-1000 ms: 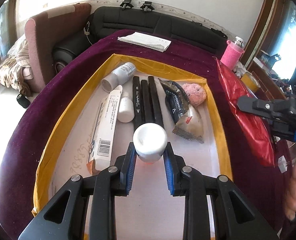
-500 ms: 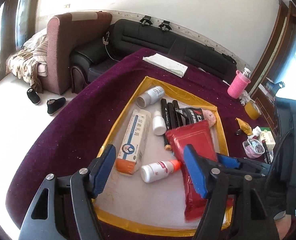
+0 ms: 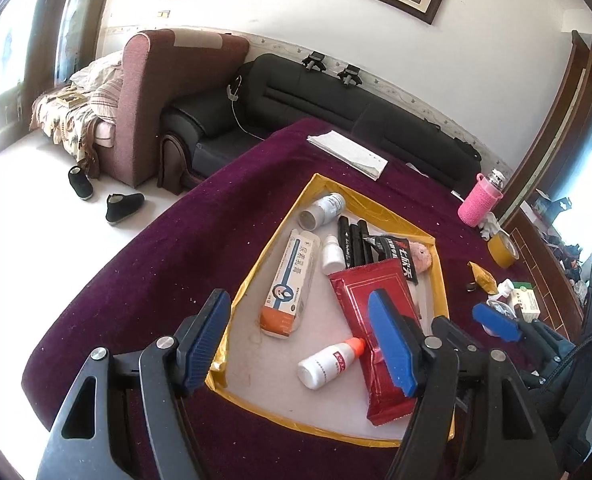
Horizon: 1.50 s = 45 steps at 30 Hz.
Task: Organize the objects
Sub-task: 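Lower the white bottle into the tray with the left tool while the right drops the red packet there, then grasp the clear pink-lidded pouch with the left tool while the right grasps the white charger plug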
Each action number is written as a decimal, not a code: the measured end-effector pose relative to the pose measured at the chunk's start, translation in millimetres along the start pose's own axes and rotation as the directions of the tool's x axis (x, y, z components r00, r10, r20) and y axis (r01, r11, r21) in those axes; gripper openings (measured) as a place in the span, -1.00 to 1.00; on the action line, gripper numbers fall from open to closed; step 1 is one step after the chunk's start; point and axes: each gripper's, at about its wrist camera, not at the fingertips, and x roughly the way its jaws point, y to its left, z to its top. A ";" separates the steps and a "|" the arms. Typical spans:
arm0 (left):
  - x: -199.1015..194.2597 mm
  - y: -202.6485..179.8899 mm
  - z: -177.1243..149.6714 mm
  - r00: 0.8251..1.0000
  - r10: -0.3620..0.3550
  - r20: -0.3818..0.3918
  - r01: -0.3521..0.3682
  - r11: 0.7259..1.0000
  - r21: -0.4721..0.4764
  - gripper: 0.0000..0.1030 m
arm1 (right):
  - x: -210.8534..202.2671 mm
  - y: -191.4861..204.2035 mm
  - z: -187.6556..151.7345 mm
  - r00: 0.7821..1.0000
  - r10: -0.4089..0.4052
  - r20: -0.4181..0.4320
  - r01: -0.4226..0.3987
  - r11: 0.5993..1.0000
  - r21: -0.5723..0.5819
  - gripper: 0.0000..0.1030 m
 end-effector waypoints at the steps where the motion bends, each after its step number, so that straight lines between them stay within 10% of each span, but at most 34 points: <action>1: -1.6 -4.5 -1.1 1.000 -0.001 0.000 0.001 1.000 0.010 0.28 | -4.2 -3.4 -1.9 1.000 -0.022 0.013 0.022 1.000 -0.001 0.11; 15: -10.0 -124.1 -22.4 0.997 -0.064 -0.052 0.075 0.971 0.227 0.28 | -39.5 -114.8 -45.7 0.976 -0.214 0.047 0.206 0.970 0.131 0.21; 22: 3.6 -216.2 -18.9 0.976 -0.162 -0.148 0.205 0.915 0.347 0.27 | -40.4 -268.9 -82.8 0.975 -0.219 -0.034 0.213 0.880 0.424 0.21; 28: 61.9 -304.3 -27.7 0.961 -0.180 -0.210 0.264 0.825 0.500 0.41 | -38.1 -368.9 -118.1 0.975 -0.223 -0.027 0.193 0.770 0.608 0.21; 34: 128.9 -365.2 -64.0 0.961 -0.113 -0.253 0.265 0.649 0.713 0.40 | -20.9 -398.1 -141.8 0.987 -0.162 0.021 0.107 0.740 0.664 0.21; 40: 192.3 -374.8 -33.5 0.891 -0.188 -0.414 0.405 0.743 0.534 0.40 | -16.1 -408.1 -153.0 0.990 -0.117 0.079 0.028 0.713 0.701 0.21; 45: 229.2 -390.7 -44.1 0.826 -0.211 -0.523 0.495 0.714 0.495 0.40 | -15.8 -409.2 -155.2 0.990 -0.116 0.085 0.024 0.714 0.700 0.21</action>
